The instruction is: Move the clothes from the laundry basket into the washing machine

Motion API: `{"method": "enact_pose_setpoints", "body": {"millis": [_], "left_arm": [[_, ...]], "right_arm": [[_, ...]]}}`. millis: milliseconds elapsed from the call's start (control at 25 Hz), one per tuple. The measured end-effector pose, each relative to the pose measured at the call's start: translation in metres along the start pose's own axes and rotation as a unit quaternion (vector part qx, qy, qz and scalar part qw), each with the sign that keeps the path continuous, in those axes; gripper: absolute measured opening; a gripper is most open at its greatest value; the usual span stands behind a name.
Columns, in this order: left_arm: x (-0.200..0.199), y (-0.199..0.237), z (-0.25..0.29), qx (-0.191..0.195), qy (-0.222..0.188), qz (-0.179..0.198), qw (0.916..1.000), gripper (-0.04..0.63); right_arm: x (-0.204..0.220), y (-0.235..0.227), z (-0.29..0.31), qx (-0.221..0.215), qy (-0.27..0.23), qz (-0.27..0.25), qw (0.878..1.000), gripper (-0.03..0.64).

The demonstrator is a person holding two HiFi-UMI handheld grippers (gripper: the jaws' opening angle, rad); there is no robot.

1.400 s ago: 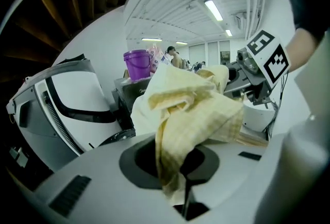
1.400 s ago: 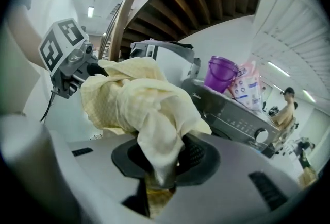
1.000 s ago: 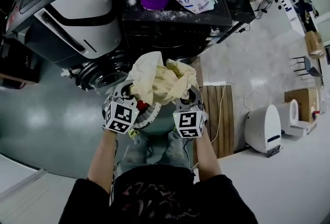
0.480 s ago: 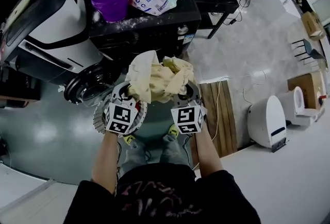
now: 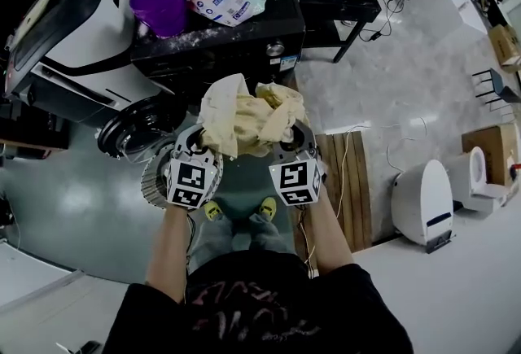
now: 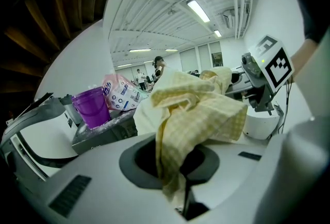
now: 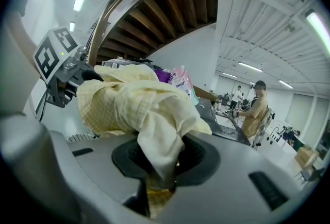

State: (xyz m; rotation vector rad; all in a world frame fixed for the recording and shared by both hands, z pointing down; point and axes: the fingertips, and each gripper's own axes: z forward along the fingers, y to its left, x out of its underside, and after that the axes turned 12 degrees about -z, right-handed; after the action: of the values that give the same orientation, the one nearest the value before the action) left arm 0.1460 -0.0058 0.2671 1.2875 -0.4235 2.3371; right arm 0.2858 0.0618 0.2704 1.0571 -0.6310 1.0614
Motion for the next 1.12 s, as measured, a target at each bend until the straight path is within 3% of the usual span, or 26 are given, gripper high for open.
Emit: {"method": "enact_pose_setpoints", "body": {"millis": [480,1120], "left_arm": [[0.001,0.024,0.003,-0.002,-0.014,-0.019,0.9997,0.054],[0.030,0.070,0.023,0.031,-0.018,-0.025,0.9990,0.054]], "right_arm": [[-0.015,0.006,0.022,-0.004,0.000,-0.003,1.000,0.097],[-0.020,0.033,0.076,0.006,0.026,-0.006,1.000,0.097]]}}
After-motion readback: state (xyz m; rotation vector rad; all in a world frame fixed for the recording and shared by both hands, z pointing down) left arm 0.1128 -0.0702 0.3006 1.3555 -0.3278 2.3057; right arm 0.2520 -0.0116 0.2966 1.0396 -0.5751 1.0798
